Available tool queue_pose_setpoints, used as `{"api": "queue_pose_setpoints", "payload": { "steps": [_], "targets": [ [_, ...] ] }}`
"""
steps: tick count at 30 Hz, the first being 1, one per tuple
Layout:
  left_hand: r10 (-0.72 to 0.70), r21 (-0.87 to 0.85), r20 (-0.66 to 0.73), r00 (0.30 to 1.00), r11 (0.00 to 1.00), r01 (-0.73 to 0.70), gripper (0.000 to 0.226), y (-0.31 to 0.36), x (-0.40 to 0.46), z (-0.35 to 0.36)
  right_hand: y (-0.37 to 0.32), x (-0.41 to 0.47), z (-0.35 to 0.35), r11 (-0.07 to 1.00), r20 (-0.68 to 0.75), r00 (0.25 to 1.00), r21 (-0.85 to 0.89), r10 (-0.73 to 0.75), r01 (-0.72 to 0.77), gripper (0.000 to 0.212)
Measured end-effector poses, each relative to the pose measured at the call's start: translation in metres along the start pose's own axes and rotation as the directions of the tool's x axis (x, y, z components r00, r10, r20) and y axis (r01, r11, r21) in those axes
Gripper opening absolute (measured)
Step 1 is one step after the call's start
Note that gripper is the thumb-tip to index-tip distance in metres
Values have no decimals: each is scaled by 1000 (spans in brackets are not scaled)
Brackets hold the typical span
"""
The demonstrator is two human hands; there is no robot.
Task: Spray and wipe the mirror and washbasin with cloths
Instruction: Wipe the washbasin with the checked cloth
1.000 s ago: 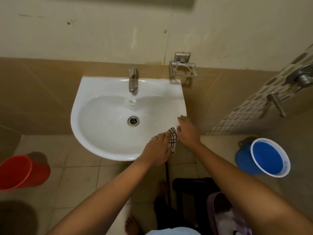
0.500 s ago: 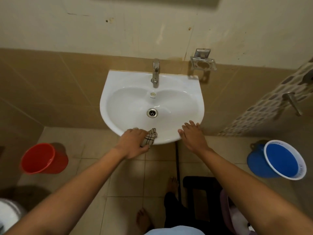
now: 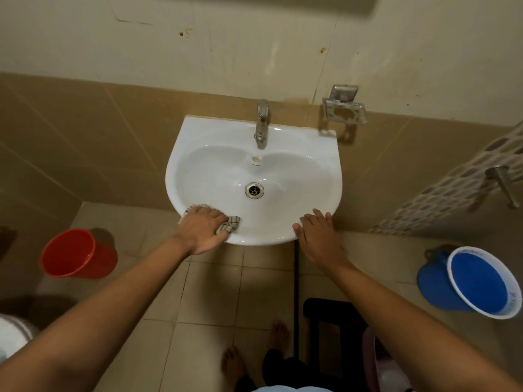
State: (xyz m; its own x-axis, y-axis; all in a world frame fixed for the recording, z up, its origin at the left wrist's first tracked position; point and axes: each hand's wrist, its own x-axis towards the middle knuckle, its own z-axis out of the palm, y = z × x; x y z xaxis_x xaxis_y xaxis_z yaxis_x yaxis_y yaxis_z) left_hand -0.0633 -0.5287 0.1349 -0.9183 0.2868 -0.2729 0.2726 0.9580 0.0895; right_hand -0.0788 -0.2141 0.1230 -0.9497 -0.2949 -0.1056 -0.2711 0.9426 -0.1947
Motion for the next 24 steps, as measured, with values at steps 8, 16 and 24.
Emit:
{"api": "queue_pose_setpoints", "payload": {
  "steps": [8,16,24],
  "targets": [
    [-62,-325,220,974,936,133,63,111,52,-2,11,1,-3,996,8,996,-2,-94,94,67],
    [-33,-449,178,983,887,111,56,135,65,3,24,4,3,984,-5,984,2,-181,181,60],
    [81,-109,-23,996,991,-83,59,48,10,3,19,11,7,993,-5,994,-33,-111,111,72]
  ]
}}
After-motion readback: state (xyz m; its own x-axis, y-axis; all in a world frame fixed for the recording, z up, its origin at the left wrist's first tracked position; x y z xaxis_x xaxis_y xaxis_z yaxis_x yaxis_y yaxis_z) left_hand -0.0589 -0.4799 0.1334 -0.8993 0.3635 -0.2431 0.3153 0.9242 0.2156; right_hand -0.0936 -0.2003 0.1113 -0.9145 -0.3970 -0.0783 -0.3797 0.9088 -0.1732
